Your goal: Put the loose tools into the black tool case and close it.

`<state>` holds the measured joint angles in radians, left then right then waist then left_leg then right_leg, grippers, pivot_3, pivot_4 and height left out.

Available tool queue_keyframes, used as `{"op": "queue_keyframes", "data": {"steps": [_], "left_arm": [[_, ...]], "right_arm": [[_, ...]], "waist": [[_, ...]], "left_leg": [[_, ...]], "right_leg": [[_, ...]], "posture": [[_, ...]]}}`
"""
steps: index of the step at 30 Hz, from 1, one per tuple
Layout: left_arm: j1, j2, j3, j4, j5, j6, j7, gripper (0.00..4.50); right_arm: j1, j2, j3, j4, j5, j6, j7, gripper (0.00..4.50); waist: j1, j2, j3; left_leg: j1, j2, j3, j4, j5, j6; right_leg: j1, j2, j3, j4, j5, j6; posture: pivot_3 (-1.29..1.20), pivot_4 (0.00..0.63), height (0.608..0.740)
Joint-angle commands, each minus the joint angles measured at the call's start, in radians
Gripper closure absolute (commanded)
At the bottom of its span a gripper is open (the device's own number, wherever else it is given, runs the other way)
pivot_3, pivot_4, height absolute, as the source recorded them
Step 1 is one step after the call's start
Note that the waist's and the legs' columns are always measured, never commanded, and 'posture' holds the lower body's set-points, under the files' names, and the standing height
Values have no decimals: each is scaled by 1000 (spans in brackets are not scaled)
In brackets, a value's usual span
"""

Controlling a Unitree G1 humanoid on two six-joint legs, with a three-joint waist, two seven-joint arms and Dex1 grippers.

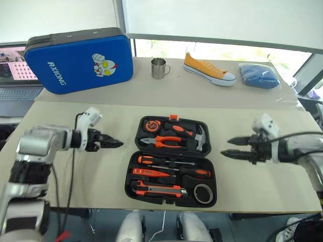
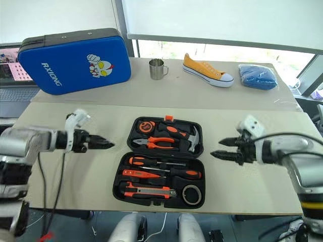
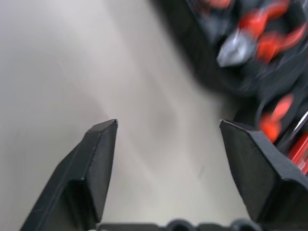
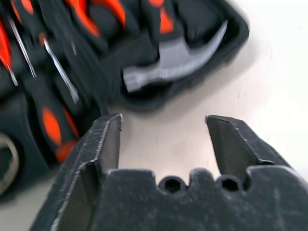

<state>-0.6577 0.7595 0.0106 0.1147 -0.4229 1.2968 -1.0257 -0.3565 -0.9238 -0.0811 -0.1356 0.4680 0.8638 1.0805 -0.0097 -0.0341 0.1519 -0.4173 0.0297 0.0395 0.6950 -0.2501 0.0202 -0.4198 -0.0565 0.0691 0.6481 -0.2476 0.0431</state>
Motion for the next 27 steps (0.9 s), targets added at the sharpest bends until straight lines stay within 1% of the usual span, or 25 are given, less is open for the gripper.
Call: {"op": "queue_keyframes", "data": {"steps": [1, 3, 7, 11, 16, 24, 25, 26, 27], "left_arm": [[-67, -46, -21, 33, -26, 42, 42, 973], [-76, -53, -53, 43, -17, 16, 47, 973], [-118, -85, -79, 97, -19, 6, 59, 973], [-132, -93, -100, 141, -6, -32, 68, 973], [-131, -91, -112, 167, 4, -78, 82, 973], [-129, -106, -111, 142, -8, -94, 92, 973], [-126, -107, -112, 140, -7, -98, 93, 1483], [-126, -108, -113, 141, -7, -102, 95, 1645], [-125, -110, -112, 140, -8, -103, 96, 2076]], "right_arm": [[-103, 63, 58, 72, 21, 107, -46, 1343], [-147, 92, 80, 113, 11, 131, -67, 1343], [-223, 144, 110, 200, -4, 147, -98, 1343], [-259, 168, 125, 246, -17, 145, -110, 1343], [-271, 168, 142, 277, -37, 116, -110, 1343], [-226, 156, 138, 213, -19, 152, -96, 1343], [-225, 159, 137, 213, -20, 151, -99, 1848], [-225, 163, 137, 217, -23, 148, -104, 1995], [-225, 165, 140, 220, -27, 144, -106, 2397]], "waist": [[-3, 0, 0], [-6, 0, 0], [-4, 0, 0], [-1, 0, 0], [-2, 0, 0], [-2, 0, 0], [-2, 0, 0], [-2, 0, 0], [-3, 0, 0]], "left_leg": [[-2, 0, 0, 0, 0, 0], [-4, 0, 0, 0, 0, 0], [-4, 0, 0, 0, 0, 0], [-5, -1, 0, 0, 0, -1], [-5, -1, 0, 0, 0, -1], [-5, -2, 0, 0, 0, -1], [-5, -2, 0, 0, 0, -1], [-5, -2, 0, 0, 0, -1], [-5, -2, 0, 0, 0, -1]], "right_leg": [[-2, 0, 0, 0, 0, 0], [-4, 0, 0, 0, 0, 0], [-4, 0, 0, 0, 0, 0], [-4, -2, 0, 0, 0, 0], [-4, -2, 0, 0, 0, 0], [-4, -2, 0, 1, 0, 0], [-4, -2, 0, 1, 0, 0], [-4, -2, 0, 1, 0, 0], [-4, -2, 0, 1, 0, 0]], "posture": [[0, 150, 739], [0, 150, 739], [0, 150, 739], [0, 150, 739], [0, 150, 739], [0, 150, 739], [0, 150, 739], [0, 150, 739], [0, 150, 739]]}}
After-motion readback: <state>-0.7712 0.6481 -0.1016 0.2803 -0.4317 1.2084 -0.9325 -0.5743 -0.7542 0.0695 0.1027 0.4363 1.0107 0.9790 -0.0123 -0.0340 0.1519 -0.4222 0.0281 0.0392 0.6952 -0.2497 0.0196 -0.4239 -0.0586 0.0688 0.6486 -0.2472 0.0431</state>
